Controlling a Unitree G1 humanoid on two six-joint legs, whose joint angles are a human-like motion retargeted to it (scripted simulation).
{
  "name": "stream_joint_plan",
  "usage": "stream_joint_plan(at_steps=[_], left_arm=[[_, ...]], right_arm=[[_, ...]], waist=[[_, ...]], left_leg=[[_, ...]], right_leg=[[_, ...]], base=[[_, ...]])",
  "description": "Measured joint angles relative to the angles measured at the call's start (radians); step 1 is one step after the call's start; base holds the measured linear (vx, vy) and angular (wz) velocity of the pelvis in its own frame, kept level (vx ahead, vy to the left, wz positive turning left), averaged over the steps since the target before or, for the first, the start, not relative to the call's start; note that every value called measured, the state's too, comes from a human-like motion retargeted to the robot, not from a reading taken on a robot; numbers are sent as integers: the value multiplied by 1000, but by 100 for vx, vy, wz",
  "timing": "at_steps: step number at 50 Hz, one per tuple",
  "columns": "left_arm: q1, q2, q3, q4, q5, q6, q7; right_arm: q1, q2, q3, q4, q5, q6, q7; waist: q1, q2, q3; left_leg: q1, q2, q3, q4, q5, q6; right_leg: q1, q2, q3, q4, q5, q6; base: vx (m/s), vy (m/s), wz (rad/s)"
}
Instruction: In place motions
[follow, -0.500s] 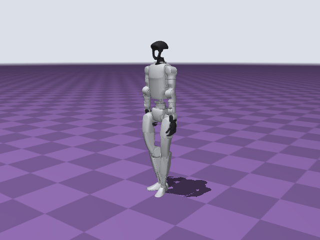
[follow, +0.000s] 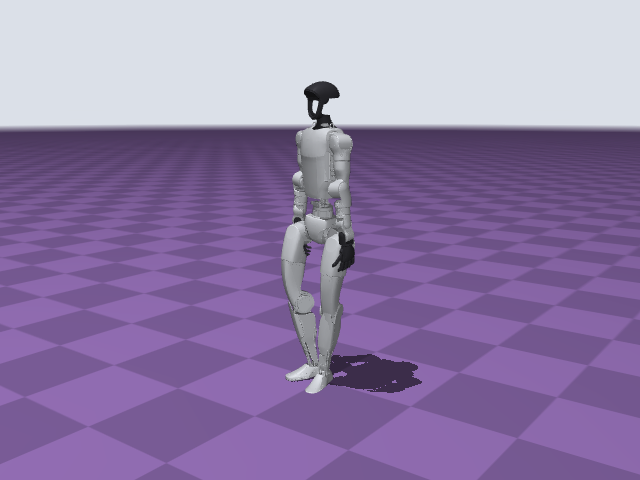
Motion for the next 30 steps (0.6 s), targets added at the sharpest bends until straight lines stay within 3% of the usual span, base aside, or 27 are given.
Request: stream_joint_plan(at_steps=[3, 8, 13, 17, 19, 25, 30], left_arm=[[54, 1, 47, 2, -40, -4, 15], [126, 11, 74, -15, -85, -3, 25], [188, 8, 56, -90, -59, -12, 62], [211, -6, 110, -112, -25, -51, 130], [223, 2, 117, -99, -22, -56, 119], [282, 31, 185, 8, -31, -16, 51], [325, 36, 244, 40, -93, -11, 70]], right_arm=[[-4, -5, -33, 28, 93, -24, 19], [2, -32, -80, 82, 307, -6, 99], [-9, -44, -92, 127, 382, -3, 51], [-86, -37, -13, 159, 389, -14, -37], [-129, -28, 15, 147, 357, -12, -41], [-204, 15, 41, -24, 271, -39, 46], [-217, 49, 67, -207, 302, -122, 107]], waist=[[26, 8, -3], [58, -12, 15], [132, -34, 21], [118, -82, 35], [112, -94, 47], [148, -107, 59], [147, -109, 70]], left_leg=[[-5, 19, 37, -7, 0, -6], [28, 12, 62, 11, -20, -17], [-1, 21, 82, 164, -68, -41], [-190, 49, 77, 542, 167, -66], [-351, 72, 27, 805, 215, -44], [-660, 152, 7, 1235, 97, 21], [-612, 157, 22, 1166, 88, 27]], right_leg=[[-46, -4, 37, 77, -28, 12], [-24, 24, 136, 24, -28, -22], [39, 0, 101, -55, 3, -41], [70, -73, 58, -117, 29, -34], [89, -93, 20, -148, 42, -32], [104, -95, -15, -177, 47, -52], [125, -92, -19, -175, 31, -54]], base=[[-2, -1, -66], [1, -1, -21], [4, 0, -8], [-13, 1, 72], [-11, -2, 111], [0, -2, 30], [9, -1, 1]])
